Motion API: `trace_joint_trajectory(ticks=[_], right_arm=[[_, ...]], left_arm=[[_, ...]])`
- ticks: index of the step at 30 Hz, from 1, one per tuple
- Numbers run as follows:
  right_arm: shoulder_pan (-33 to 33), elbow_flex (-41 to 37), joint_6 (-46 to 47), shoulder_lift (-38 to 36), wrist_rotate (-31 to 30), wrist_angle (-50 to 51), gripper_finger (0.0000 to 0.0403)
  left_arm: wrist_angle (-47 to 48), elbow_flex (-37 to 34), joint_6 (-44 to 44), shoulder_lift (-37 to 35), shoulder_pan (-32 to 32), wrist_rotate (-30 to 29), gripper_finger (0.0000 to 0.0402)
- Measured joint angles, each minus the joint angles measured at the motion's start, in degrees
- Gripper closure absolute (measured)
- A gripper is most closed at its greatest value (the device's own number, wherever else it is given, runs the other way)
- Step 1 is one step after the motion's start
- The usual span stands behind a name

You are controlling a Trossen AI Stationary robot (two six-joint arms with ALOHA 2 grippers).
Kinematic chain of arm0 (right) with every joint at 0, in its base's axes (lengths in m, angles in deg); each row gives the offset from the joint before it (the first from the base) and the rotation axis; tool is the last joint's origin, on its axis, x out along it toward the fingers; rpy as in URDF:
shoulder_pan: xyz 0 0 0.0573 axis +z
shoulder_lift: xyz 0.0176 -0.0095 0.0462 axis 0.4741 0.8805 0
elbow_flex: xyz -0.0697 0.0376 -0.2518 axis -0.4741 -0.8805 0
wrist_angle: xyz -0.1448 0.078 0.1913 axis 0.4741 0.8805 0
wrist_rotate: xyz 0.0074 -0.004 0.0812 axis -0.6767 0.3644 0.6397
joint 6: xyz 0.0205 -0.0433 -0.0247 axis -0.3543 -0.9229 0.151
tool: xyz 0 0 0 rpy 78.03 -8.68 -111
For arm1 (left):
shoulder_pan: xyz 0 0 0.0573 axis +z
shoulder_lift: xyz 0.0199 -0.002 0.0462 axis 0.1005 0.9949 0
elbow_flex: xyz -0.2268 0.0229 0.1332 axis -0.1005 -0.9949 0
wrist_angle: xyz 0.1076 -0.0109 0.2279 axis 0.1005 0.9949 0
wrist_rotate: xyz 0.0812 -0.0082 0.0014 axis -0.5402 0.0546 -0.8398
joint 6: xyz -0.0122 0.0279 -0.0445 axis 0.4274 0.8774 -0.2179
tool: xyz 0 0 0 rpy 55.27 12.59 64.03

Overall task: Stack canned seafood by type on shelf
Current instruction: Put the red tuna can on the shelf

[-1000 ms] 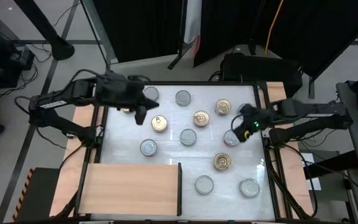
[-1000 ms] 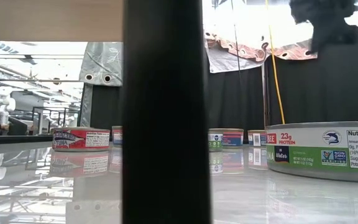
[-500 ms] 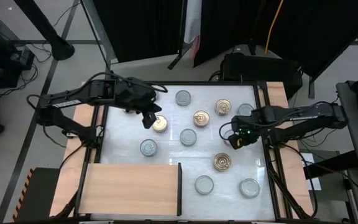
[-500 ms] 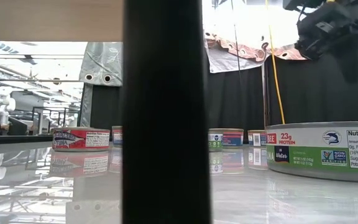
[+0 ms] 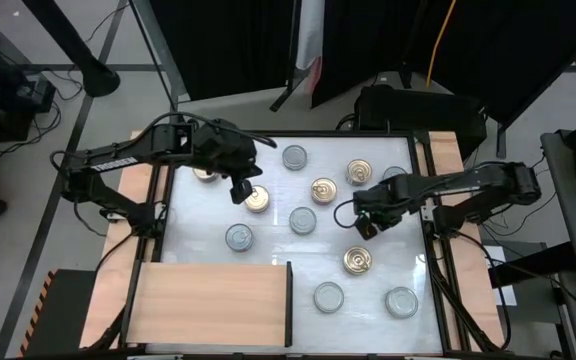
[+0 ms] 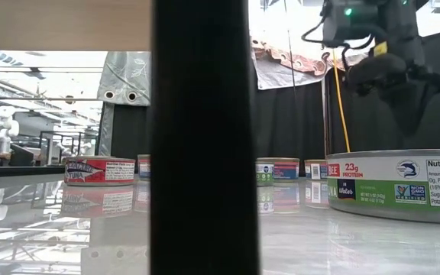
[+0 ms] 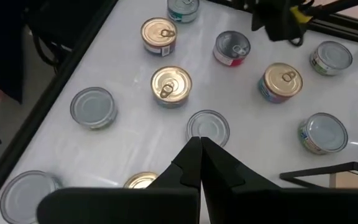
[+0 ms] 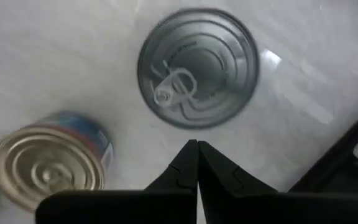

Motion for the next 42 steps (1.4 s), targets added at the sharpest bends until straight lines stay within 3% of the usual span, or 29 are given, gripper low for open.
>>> trace_joint_trajectory(ticks=[13,28,42], right_arm=[[-0.3,-4.5,2.0,4.4,2.9,-6.2,0.0403],[0.0,-8.1,4.6,4.2,3.5,-10.1,0.0403],[5.4,-11.5,10.5,6.5,-1.5,-16.1,0.0403]], left_arm=[[10.3,0.0,-1.0,0.0,0.0,0.3,0.0398],[10.2,0.0,-1.0,0.0,0.0,-0.7,0.0398],[10.2,0.0,2.8,0.0,0.0,-2.4,0.0398]])
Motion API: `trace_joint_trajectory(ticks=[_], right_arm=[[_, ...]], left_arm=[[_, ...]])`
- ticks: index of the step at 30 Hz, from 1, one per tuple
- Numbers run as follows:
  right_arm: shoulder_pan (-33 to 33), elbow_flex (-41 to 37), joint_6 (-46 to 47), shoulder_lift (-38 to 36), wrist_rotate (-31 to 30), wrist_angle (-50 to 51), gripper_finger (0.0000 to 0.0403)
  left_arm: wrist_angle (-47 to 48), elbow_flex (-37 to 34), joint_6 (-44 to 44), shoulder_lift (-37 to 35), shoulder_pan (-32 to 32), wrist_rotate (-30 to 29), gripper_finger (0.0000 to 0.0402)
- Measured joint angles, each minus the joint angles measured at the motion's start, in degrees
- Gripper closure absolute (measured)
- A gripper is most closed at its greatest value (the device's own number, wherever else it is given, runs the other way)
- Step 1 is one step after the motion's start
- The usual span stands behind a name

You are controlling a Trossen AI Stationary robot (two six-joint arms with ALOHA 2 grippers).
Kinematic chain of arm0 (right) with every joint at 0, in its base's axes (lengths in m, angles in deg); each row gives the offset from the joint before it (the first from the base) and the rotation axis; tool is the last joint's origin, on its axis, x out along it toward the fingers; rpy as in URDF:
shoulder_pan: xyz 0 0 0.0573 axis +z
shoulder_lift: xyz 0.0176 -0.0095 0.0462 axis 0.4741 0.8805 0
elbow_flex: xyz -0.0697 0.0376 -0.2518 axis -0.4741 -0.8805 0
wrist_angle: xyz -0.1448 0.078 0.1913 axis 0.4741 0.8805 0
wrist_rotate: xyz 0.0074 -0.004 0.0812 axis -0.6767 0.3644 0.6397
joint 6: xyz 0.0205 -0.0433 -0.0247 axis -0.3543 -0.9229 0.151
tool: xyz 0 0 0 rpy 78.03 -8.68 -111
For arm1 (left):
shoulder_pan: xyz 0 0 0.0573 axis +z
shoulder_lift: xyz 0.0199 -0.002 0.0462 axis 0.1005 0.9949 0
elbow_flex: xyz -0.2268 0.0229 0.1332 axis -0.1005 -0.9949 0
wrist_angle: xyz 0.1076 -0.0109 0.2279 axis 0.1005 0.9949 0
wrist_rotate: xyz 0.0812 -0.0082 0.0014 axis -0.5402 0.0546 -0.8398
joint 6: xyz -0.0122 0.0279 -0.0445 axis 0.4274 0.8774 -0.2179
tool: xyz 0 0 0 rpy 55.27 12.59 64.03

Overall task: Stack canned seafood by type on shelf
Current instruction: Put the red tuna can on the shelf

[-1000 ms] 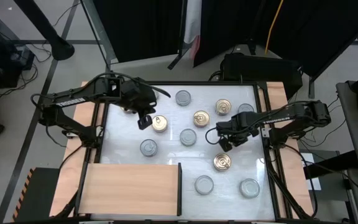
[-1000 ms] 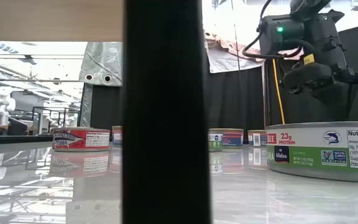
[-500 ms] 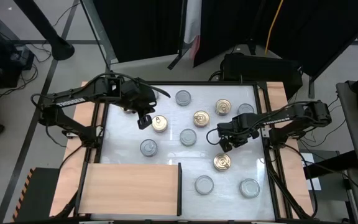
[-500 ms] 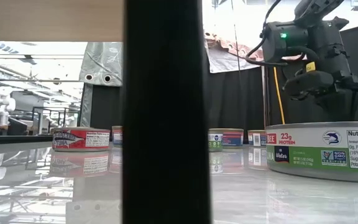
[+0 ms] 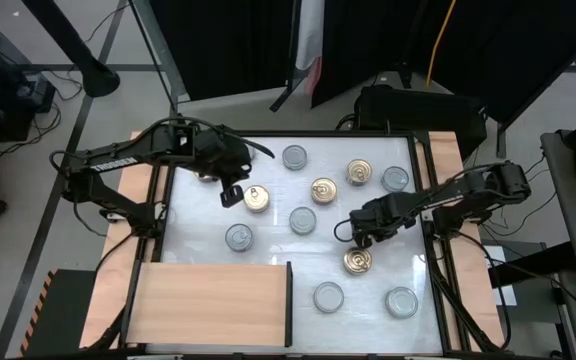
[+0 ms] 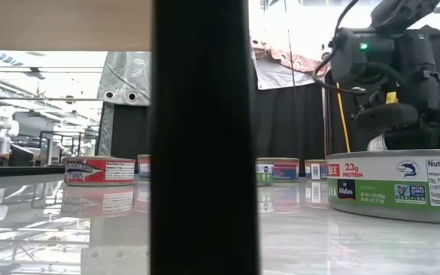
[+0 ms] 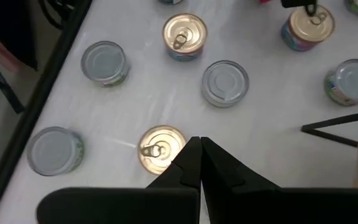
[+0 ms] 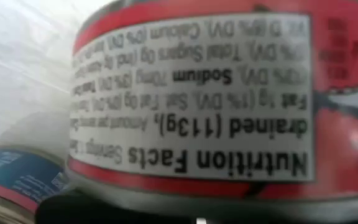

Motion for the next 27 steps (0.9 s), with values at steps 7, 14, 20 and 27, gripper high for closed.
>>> trace_joint_trajectory(ticks=[7,14,20,27], right_arm=[[2.4,-0.5,2.9,0.2,-4.1,-0.6,0.0402],[5.7,-0.9,6.4,-1.1,-3.1,0.1,0.0403],[8.7,-0.9,10.9,-1.9,-3.1,0.5,0.0403],[11.5,0.5,11.4,-9.6,0.6,3.9,0.0383]], left_arm=[[0.0,0.0,0.7,0.0,0.4,-0.6,0.0398],[0.0,0.0,2.2,0.0,0.4,-0.6,0.0398],[0.0,0.0,2.2,0.0,1.2,-0.6,0.0398],[0.2,0.0,1.9,0.0,1.9,-0.6,0.0398]])
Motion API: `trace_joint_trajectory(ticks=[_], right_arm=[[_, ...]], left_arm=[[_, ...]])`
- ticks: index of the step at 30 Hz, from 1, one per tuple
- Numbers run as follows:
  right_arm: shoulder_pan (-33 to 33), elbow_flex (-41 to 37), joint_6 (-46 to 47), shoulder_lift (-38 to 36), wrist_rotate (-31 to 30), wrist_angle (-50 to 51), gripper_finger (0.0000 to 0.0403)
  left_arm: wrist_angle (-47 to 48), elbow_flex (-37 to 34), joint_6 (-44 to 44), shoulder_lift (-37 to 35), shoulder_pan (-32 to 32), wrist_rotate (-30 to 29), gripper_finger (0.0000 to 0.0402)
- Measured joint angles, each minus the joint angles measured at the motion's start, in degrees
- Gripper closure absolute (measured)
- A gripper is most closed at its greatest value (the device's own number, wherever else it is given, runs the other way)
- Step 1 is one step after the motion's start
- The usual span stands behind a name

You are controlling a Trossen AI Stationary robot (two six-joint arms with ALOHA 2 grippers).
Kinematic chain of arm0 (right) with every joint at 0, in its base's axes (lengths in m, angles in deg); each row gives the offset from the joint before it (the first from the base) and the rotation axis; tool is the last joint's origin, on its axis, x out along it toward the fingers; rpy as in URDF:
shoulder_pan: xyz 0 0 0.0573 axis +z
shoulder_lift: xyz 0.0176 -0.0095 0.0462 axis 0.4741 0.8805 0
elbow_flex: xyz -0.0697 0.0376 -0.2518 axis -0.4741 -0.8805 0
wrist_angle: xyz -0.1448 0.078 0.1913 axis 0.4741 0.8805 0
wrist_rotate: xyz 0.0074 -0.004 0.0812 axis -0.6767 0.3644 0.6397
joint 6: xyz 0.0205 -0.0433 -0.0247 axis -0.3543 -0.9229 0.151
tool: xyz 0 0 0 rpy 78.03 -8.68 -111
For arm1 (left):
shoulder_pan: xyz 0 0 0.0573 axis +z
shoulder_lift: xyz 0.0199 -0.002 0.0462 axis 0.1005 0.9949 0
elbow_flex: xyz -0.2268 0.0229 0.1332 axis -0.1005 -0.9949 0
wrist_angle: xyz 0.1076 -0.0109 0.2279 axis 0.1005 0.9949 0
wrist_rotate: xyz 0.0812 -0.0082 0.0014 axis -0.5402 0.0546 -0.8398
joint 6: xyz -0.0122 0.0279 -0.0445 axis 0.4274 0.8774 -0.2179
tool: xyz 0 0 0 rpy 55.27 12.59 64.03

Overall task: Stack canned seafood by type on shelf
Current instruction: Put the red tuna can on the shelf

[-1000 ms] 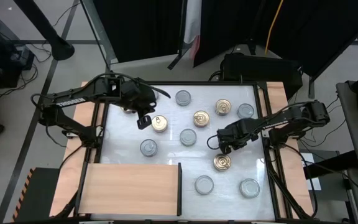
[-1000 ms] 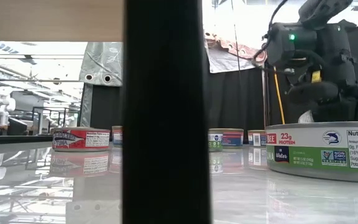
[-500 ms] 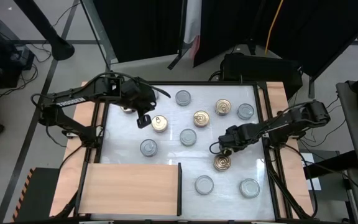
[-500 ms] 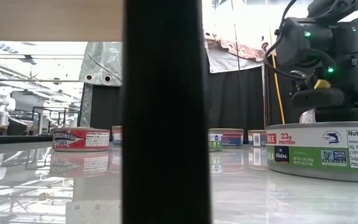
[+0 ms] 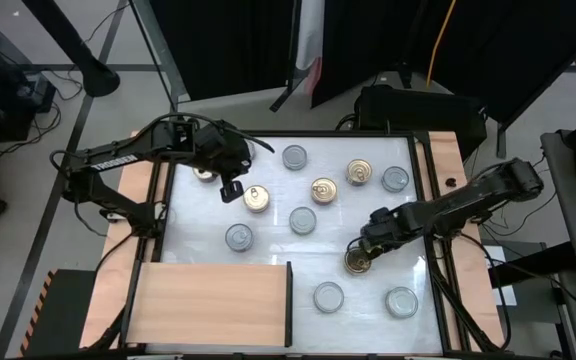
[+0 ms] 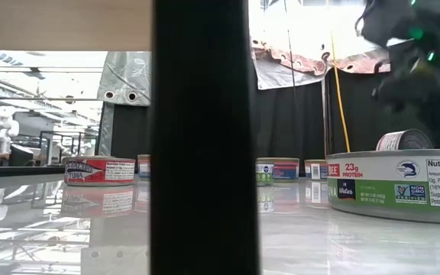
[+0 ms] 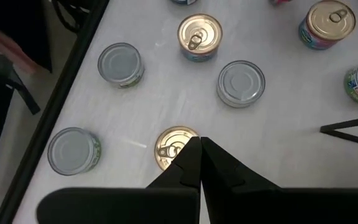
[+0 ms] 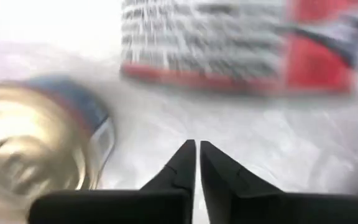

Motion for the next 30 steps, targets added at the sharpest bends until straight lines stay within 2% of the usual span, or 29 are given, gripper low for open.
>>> trace_joint_trajectory(ticks=[4,7,11,15,17,22,26,30], right_arm=[[0.7,4.3,0.4,-7.4,0.1,6.9,0.0337],[0.6,9.2,-6.0,-12.3,-1.7,9.0,0.0292],[-1.5,16.7,-22.6,-14.9,-8.3,8.7,0.0224],[-5.5,21.8,-43.5,-13.6,-8.9,8.5,0.0154],[-7.3,22.0,-52.1,-12.4,-7.1,8.7,0.0126],[-11.8,18.5,-67.7,-9.8,2.5,9.2,0.0116],[-14.0,16.0,-77.1,-9.0,3.9,8.8,0.0120],[-17.0,13.7,-83.0,-7.8,4.0,7.5,0.0106]], left_arm=[[0.0,0.0,-0.1,0.0,0.0,0.0,0.0398],[-0.1,0.0,-0.1,0.0,0.0,0.0,0.0398],[-1.3,0.0,-0.1,0.0,0.1,0.0,0.0398],[-2.8,0.0,-1.7,0.0,0.5,0.0,0.0398],[-2.7,0.0,-1.7,0.0,0.7,0.0,0.0397],[-2.1,0.0,-3.9,0.0,0.7,0.0,0.0367],[-1.9,0.0,-6.2,0.0,0.4,0.0,0.0334],[-1.9,0.0,-7.6,0.0,-0.1,0.0,0.0308]])
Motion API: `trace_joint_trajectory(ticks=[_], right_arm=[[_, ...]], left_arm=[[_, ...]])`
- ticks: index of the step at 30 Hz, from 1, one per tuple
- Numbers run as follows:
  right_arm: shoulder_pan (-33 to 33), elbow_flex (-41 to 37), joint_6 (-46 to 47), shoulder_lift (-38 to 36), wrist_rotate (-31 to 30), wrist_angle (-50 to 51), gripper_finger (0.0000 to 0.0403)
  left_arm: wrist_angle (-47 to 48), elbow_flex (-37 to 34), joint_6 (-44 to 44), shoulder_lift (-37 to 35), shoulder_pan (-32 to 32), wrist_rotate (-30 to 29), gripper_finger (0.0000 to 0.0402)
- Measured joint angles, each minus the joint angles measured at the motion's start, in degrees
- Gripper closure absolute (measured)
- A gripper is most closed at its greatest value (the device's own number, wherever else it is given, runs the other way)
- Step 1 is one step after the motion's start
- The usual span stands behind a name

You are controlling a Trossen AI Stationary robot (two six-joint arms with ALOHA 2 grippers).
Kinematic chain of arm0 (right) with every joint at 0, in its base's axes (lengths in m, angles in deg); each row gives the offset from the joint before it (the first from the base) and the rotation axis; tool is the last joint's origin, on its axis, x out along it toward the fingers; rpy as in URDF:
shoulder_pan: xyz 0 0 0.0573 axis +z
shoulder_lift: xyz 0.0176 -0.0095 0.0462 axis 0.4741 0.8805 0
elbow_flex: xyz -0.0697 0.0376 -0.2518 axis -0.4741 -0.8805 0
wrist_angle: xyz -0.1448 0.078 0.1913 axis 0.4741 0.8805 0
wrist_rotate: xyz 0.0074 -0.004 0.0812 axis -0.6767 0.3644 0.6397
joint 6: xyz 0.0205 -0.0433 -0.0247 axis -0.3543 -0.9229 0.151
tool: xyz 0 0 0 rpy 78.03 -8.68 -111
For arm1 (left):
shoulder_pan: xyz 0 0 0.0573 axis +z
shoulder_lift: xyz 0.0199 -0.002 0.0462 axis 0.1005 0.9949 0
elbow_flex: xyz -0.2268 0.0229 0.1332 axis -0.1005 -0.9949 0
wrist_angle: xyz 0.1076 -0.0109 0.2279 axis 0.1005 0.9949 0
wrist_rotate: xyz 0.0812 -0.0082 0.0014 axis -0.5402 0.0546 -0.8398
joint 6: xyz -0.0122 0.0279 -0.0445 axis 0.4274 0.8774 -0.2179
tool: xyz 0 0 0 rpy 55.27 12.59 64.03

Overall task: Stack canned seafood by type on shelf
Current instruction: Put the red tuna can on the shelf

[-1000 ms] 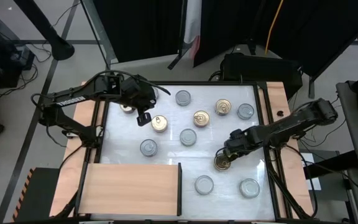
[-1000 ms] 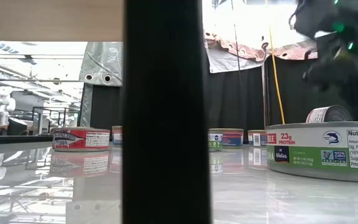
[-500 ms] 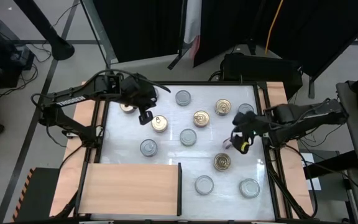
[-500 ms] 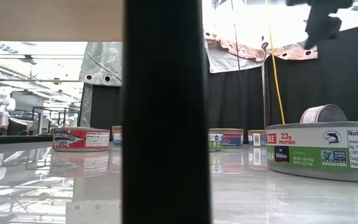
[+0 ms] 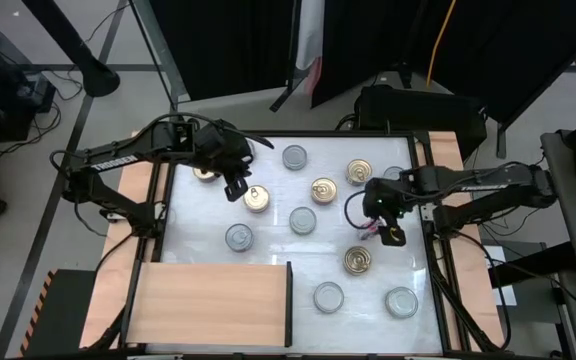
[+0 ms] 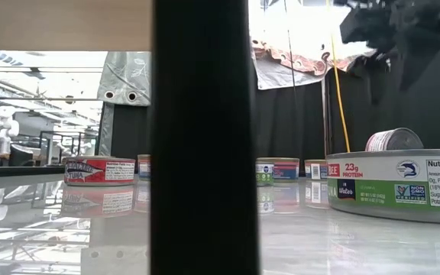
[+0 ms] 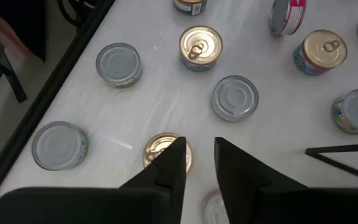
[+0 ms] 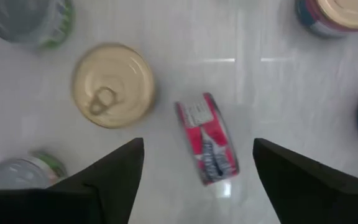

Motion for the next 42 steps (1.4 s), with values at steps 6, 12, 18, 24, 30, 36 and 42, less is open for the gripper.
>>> trace_joint_trajectory(ticks=[6,12,18,24,30,36,42], right_arm=[[-2.8,-2.5,-8.4,4.2,3.9,-1.4,0.0092],[-4.0,-4.9,-14.0,8.8,0.2,-4.6,0.0092],[-5.1,-5.1,-17.0,13.7,0.1,-6.6,0.0123],[-5.1,-5.1,-16.2,15.2,0.1,-5.7,0.0229],[-5.0,-2.5,-10.8,13.6,0.1,-3.0,0.0283],[-4.9,10.9,-2.7,12.0,1.9,4.0,0.0283],[-4.9,30.6,17.6,11.7,7.3,-4.6,0.0283]], left_arm=[[-0.1,0.0,-0.1,0.0,-0.3,0.0,0.0285],[-0.5,0.0,-0.2,0.0,-0.4,-0.1,0.0283],[-0.5,0.0,-0.2,0.0,-1.2,-0.1,0.0283],[-0.5,0.0,-0.2,0.0,-1.9,-0.2,0.0282],[-0.5,0.0,-0.2,0.0,-1.9,-0.2,0.0282],[0.8,3.8,-5.8,-0.1,-1.9,2.2,0.0282],[2.2,16.8,-8.9,-0.2,-3.5,-0.6,0.0282]])
